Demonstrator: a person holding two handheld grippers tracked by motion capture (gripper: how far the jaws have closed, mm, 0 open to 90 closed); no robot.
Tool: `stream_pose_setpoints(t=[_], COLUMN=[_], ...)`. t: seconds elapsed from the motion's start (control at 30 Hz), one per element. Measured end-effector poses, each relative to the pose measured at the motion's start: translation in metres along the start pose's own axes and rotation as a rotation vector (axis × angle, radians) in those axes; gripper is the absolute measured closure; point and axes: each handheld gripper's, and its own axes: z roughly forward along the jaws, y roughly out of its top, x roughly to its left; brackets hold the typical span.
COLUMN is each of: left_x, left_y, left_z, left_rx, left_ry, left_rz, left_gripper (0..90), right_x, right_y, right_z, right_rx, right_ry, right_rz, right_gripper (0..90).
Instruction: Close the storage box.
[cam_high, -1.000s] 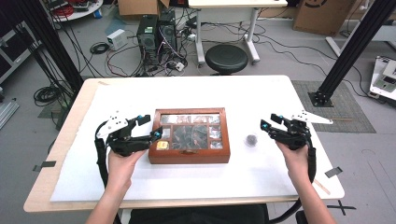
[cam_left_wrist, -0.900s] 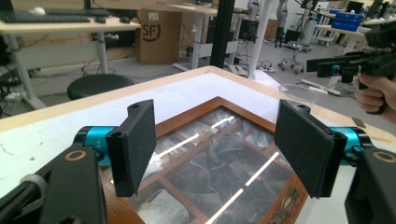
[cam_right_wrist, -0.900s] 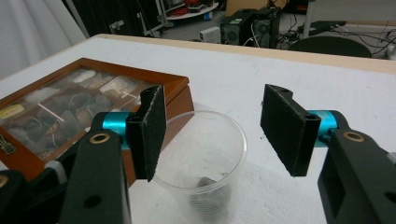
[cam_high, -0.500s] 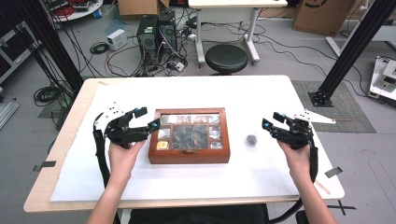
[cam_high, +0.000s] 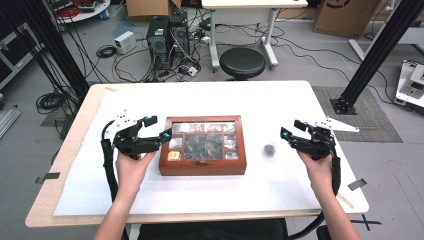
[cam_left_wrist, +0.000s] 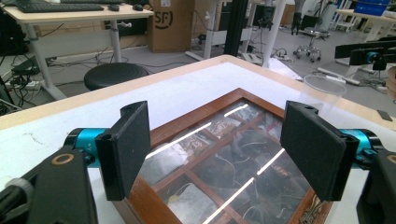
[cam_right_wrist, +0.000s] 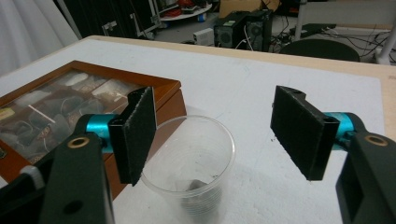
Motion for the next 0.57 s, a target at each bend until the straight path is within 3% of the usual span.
stream_pose_setpoints(t=[0.57], left_x=[0.0007], left_y=[-0.0012], left_z=[0.0007], left_rx=[0.014], left_ry=[0.008], left_rz=[0.002], left_gripper=[24.4], right_x=[-0.0027], right_y=[-0.0003], right_z=[-0.0003], right_rx=[-0.004], right_ry=[-0.014], right_rz=[0.009], right_gripper=[24.0])
